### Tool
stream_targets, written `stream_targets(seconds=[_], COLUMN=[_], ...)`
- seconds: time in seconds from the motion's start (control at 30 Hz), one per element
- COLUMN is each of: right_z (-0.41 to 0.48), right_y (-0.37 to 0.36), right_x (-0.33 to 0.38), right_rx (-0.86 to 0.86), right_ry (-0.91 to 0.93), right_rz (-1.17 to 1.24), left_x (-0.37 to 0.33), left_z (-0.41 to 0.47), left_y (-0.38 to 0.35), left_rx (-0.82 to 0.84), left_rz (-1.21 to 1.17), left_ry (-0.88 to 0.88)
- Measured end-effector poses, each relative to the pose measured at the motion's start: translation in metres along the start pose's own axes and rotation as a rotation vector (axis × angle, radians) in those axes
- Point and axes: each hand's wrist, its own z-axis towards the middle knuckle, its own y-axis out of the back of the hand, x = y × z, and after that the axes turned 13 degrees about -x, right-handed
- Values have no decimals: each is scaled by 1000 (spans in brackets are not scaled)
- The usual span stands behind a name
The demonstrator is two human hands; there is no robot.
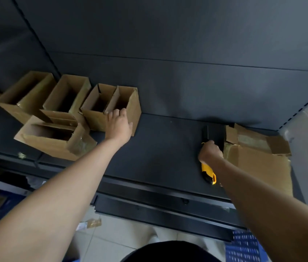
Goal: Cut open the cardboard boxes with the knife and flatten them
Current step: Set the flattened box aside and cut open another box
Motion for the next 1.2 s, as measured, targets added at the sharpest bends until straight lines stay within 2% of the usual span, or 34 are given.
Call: stream_targets(seconds=[0.17, 0.23, 0.3, 0.43, 0.53, 0.6, 0.7, 0.8, 0.9, 1.0, 1.1, 1.2], right_z=[-5, -6, -10, -15, -12, -10, -5, -8, -15, -20, -21, -25], right_y=[-13, -14, -7, 18, 38, 47, 53, 53, 56, 59, 60, 56], right_x=[9, 15, 26, 40, 40, 37, 33, 29, 22, 16, 13, 16], right_rx=[23, 43, 73, 175, 266, 377, 579, 645, 605, 490, 395, 317], right_ry=[-29, -11, -53, -298, -218, -186, -96, -37, -25, -68, -147, -250], right_rz=[10, 122, 345, 884, 1164, 1291, 1292, 1220, 1185, 1134, 1127, 1150], left_x=[3, 2, -3, -14, -18, -19, -19, -24, -32, -45, -52, -58], left_z=[9, 12, 13, 11, 8, -2, -15, -22, -26, -26, -19, -14], left_y=[-5, -6, -1, 13, 19, 22, 22, 14, 3, -3, -6, -5], left_rx=[12, -11, 0, 137, 273, 412, 570, 602, 500, 414, 418, 432], left_rz=[10, -99, -290, -695, -933, -1029, -1084, -1091, -1144, -1330, -1470, -1326], left_ry=[-17, -29, 26, 363, 736, 902, 1011, 1069, 1116, 1156, 1090, 941])
